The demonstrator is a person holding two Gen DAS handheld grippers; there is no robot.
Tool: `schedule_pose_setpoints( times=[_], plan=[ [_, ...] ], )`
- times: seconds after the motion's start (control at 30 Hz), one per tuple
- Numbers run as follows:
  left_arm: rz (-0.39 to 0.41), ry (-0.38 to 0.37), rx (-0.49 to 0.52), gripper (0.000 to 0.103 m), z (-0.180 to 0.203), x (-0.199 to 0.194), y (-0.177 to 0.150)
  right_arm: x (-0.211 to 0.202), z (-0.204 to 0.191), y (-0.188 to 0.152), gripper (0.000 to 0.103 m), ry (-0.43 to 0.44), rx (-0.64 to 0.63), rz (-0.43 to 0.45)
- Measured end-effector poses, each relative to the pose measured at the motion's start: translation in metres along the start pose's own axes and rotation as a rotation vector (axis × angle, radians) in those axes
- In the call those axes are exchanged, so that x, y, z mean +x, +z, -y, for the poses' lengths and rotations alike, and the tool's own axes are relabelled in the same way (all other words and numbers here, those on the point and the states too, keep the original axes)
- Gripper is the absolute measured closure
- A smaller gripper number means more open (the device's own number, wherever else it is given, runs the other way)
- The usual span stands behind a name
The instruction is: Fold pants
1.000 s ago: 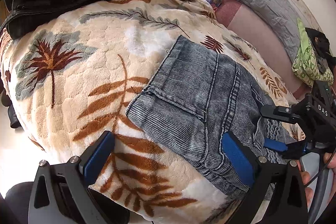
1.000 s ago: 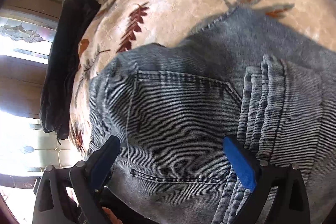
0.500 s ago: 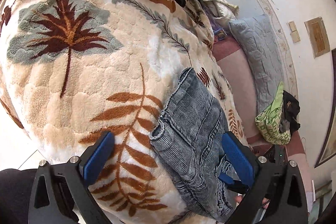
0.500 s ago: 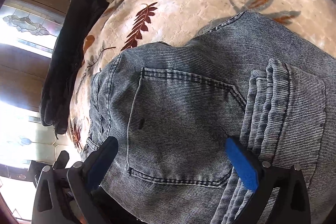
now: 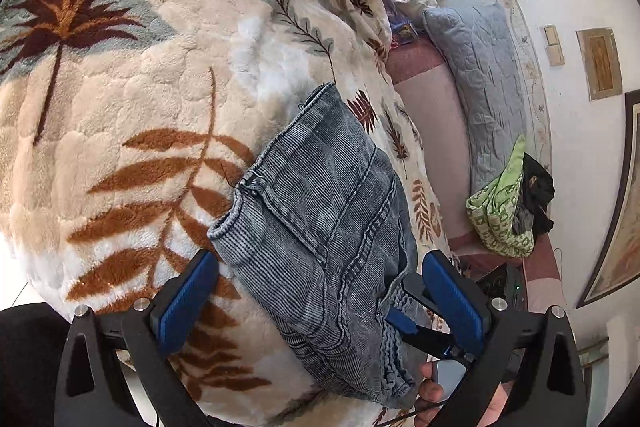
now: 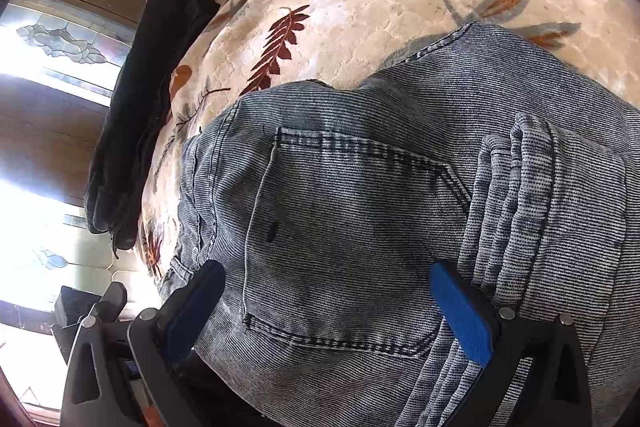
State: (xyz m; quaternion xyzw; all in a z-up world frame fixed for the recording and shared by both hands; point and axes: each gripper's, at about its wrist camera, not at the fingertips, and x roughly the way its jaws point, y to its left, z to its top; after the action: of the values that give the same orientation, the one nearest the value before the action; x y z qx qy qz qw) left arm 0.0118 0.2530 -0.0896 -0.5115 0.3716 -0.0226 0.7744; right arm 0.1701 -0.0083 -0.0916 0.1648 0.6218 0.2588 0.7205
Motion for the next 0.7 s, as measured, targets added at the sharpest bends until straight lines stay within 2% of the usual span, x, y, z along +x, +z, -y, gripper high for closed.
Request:
schedule_pose_setpoints(
  times=[0.03, 0.07, 0.1, 0.13, 0.17, 0.2, 0.3, 0.37, 0.43, 0.47, 0.5, 0.57, 0.7],
  plan=[
    [0.006, -0.007, -0.008, 0.003, 0.000, 0.001, 0.001, 0.000, 0.000, 0.000, 0.000, 0.001, -0.002, 0.000],
    [0.013, -0.006, -0.002, 0.012, 0.001, 0.000, 0.003, 0.000, 0.000, 0.000, 0.000, 0.003, -0.004, 0.001],
    [0.014, 0.006, 0.010, 0.029, 0.004, 0.002, 0.004, 0.000, 0.000, 0.000, 0.000, 0.005, -0.004, 0.002],
    [0.008, 0.014, 0.016, 0.041, 0.004, 0.004, 0.005, -0.001, 0.001, -0.001, 0.000, 0.008, -0.003, 0.003],
    [-0.011, 0.019, 0.015, 0.064, 0.003, 0.010, 0.007, -0.001, 0.001, 0.000, 0.000, 0.010, -0.001, 0.003],
    [-0.032, 0.031, 0.010, 0.071, 0.000, 0.015, 0.007, -0.001, 0.001, 0.000, 0.000, 0.011, 0.000, 0.003],
    [-0.037, 0.030, -0.021, 0.070, -0.008, 0.021, 0.005, -0.001, 0.001, 0.001, 0.000, 0.014, 0.006, -0.004],
    [-0.036, 0.038, -0.007, 0.070, -0.006, 0.020, 0.006, -0.003, 0.004, 0.005, 0.000, 0.033, 0.038, -0.023],
    [-0.027, 0.058, 0.029, 0.073, -0.003, 0.020, 0.004, -0.006, 0.009, 0.012, 0.000, 0.079, 0.106, -0.049],
    [-0.023, 0.073, 0.050, 0.081, -0.001, 0.020, 0.004, -0.007, 0.010, 0.015, 0.001, 0.113, 0.125, -0.058],
    [-0.022, 0.079, 0.065, 0.083, 0.001, 0.020, 0.003, -0.007, 0.011, 0.017, 0.001, 0.130, 0.130, -0.057],
    [-0.012, 0.084, 0.089, 0.087, 0.006, 0.019, 0.002, 0.002, 0.013, 0.017, 0.000, 0.120, 0.128, -0.065],
    [0.045, 0.126, 0.213, 0.088, 0.029, 0.012, -0.004, 0.002, 0.014, 0.018, 0.000, 0.131, 0.131, -0.068]
  ],
)
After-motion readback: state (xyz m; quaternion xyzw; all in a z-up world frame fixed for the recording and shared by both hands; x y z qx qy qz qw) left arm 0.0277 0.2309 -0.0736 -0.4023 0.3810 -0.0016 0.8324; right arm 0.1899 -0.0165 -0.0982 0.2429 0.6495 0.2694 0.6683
